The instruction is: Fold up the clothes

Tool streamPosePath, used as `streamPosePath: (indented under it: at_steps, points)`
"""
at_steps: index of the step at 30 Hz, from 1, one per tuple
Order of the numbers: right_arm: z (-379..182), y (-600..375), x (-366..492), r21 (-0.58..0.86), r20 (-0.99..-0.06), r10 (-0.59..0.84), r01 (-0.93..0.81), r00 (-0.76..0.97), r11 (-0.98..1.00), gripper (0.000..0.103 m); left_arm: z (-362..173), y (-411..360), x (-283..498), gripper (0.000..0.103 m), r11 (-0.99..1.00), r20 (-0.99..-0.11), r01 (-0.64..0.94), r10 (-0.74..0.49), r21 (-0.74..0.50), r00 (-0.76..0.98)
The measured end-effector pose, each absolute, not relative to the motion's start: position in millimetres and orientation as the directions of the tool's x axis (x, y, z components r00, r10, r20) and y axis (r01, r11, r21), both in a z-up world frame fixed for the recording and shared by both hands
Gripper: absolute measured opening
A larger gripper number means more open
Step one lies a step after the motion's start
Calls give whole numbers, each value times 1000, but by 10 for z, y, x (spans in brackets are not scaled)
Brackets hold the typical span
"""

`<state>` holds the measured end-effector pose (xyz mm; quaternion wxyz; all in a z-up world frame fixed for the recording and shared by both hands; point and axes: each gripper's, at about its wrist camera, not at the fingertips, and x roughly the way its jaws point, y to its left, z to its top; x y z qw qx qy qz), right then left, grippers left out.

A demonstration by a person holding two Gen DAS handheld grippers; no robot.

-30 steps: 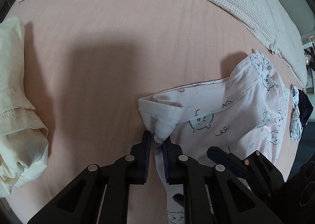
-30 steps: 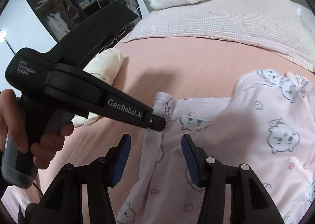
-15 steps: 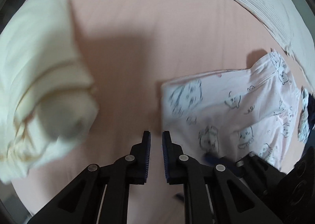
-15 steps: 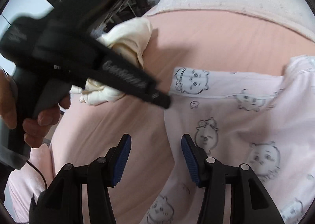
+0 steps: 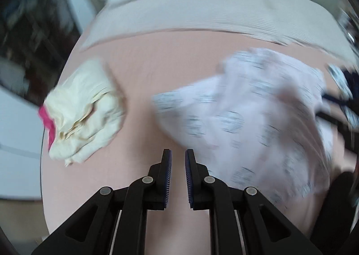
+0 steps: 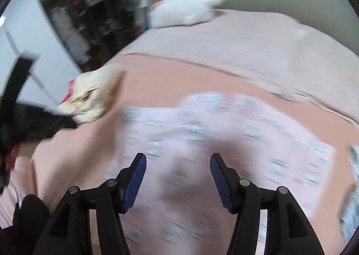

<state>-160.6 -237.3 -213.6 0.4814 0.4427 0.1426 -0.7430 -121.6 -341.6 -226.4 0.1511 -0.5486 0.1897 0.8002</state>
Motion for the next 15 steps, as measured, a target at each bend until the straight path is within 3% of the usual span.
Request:
streamPosePath:
  at_steps: [4,7,15]
  points:
    - [-1937,-1764,-1747,156,-794,-560,810,-238,-565,61,-2166,-3049,-550,11,-814,-929,-572,128,103,-349]
    - [-1859,-1420,-1816,136,-786,-549,787,-284,-602,72,-2193,-2686,-139,11,-744,-921,-659,178,105,-347]
    - [-2173,-770,-2359,329,-795,-574,657,-195,-679,74,-2599,-1885,403,11,-624,-927,-773,213,115,-310]
